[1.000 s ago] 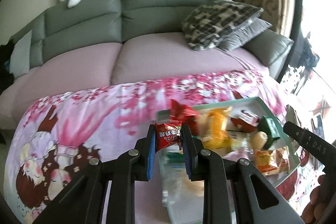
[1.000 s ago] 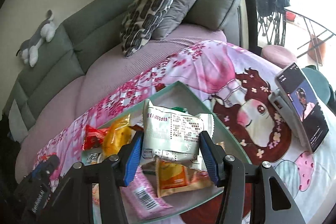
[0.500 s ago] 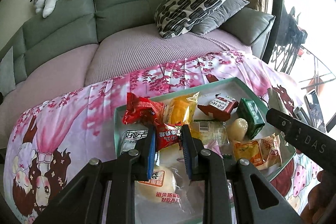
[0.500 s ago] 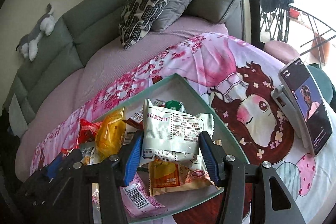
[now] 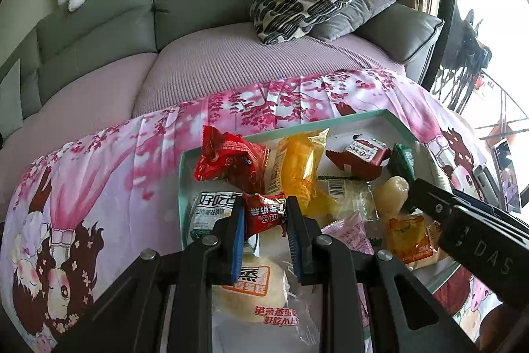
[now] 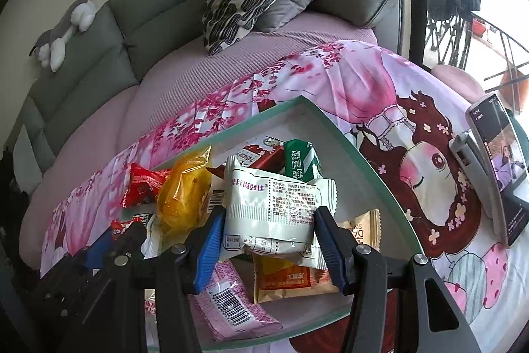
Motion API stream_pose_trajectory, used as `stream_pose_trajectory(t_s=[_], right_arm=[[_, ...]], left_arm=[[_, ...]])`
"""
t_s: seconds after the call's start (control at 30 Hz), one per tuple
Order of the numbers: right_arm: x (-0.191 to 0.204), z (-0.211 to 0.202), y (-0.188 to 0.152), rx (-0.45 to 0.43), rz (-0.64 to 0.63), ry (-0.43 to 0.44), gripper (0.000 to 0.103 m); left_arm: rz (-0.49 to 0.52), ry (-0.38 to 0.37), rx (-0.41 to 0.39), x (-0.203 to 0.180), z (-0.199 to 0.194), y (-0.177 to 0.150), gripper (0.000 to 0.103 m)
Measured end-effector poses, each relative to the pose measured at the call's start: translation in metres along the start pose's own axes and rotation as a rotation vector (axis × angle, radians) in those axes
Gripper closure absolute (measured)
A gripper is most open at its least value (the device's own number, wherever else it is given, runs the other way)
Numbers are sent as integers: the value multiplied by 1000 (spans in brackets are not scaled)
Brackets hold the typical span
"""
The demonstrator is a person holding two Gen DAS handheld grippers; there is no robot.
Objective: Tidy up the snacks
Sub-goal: 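Carry both packets over the tray and open both tools to release them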
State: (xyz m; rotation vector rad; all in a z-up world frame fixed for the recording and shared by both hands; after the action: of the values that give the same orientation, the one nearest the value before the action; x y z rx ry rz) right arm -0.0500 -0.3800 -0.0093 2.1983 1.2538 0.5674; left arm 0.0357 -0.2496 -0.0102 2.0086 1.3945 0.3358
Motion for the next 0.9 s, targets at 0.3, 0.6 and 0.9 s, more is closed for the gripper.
stream_pose_trajectory(t_s=[0.3, 0.6, 0.9], right_arm=[[3, 0, 0, 5, -16, 4, 44], [12, -1, 0, 11, -54, 7, 40], [32, 7, -6, 62, -181, -23, 15]], left_arm=[[-1, -2, 9, 1, -2, 1, 69], [-39, 37, 1, 16, -14, 6, 51], [-208, 138, -33, 65, -27, 11, 24]])
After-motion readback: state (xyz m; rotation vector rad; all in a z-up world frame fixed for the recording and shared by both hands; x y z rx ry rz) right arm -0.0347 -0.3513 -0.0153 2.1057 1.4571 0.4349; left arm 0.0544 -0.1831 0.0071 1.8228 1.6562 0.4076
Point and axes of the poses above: each gripper's, at about its wrist camera, not at the fingertips, and z roughly the way its jaws point, x to its left, y to its top, the point moved 4 cm from there along z, roughly the way its jaws point, and after that the axes turned 14 degrees about -z, right-handed, at the moved point
